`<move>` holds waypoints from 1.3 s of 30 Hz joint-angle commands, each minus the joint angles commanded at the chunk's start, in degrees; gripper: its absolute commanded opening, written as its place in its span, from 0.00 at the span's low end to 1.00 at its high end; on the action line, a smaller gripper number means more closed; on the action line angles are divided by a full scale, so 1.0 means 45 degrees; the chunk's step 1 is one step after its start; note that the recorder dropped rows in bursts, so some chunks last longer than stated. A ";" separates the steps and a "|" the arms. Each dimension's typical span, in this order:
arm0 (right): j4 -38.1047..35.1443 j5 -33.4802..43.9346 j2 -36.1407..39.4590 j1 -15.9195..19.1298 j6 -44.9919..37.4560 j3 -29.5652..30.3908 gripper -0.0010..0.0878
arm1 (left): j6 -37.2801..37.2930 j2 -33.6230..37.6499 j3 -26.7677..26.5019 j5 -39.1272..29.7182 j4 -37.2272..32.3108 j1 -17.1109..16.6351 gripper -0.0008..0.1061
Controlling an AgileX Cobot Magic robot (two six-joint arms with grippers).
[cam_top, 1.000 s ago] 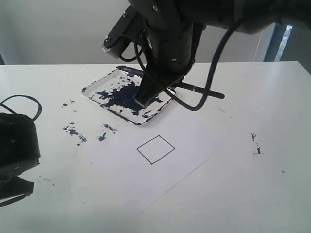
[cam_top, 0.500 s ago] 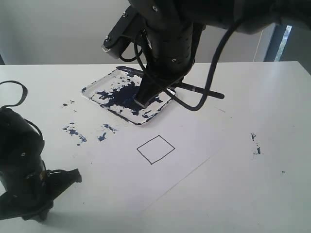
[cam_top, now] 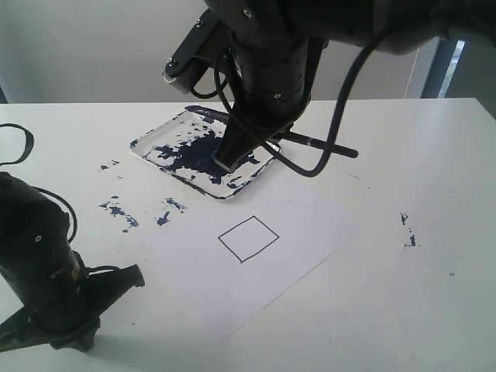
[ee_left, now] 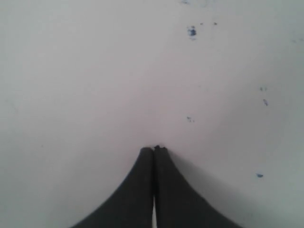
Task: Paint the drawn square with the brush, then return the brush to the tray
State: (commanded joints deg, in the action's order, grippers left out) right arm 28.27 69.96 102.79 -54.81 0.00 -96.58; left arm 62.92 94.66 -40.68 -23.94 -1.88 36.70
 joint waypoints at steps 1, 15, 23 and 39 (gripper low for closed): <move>0.0000 0.0000 0.0000 0.0000 0.0000 0.0000 0.01 | -0.0502 0.0000 0.0000 0.0098 -0.0076 0.0000 0.01; -0.0060 0.0000 0.0000 0.0000 0.0091 0.0000 0.01 | -0.1212 0.0000 0.0000 0.0178 -0.0863 0.0000 0.01; -0.0090 0.0000 0.0000 0.0000 0.0287 0.0000 0.01 | -0.4286 0.0000 0.0000 0.1630 -0.0812 0.0000 0.01; -0.0090 0.0000 0.0000 0.0000 0.0364 0.0000 0.01 | -1.1642 0.0000 0.0000 0.1823 -0.2463 0.0020 0.01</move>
State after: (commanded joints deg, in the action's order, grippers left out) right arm 27.87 69.96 102.79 -54.81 1.64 -96.58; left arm 10.53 94.66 -40.68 -15.73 -12.97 36.79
